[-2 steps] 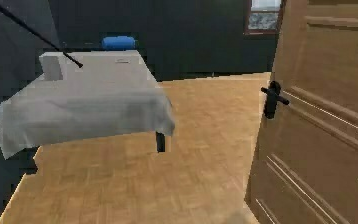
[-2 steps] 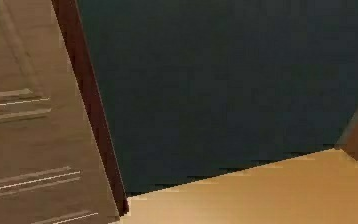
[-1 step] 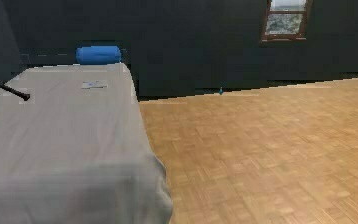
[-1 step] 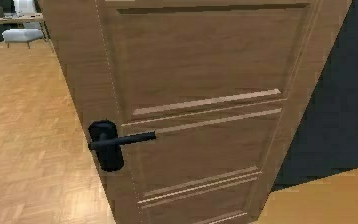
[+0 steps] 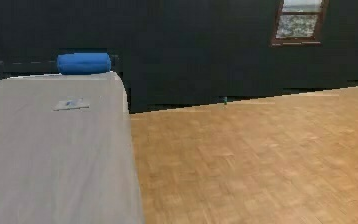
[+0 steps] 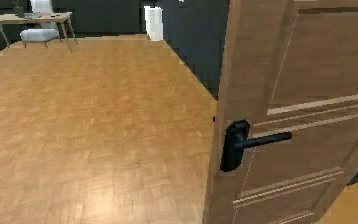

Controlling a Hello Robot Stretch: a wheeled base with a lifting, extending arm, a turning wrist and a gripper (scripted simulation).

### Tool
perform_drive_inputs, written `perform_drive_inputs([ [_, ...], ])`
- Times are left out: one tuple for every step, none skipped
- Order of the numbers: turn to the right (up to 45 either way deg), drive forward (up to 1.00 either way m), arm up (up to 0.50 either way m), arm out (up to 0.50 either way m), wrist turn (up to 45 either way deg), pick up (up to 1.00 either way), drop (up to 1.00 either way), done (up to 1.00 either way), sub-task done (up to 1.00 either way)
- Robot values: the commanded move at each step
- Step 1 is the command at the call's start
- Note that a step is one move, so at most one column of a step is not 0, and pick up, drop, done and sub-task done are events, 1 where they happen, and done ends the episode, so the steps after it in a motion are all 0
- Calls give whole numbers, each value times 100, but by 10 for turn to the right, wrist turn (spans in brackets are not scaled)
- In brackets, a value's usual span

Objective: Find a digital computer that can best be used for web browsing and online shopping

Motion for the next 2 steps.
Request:
perform_drive_inputs([
  [450, 0, 0, 0, 0, 0, 0, 0, 0],
  [240, 0, 0, 0, 0, 0, 0, 0, 0],
])
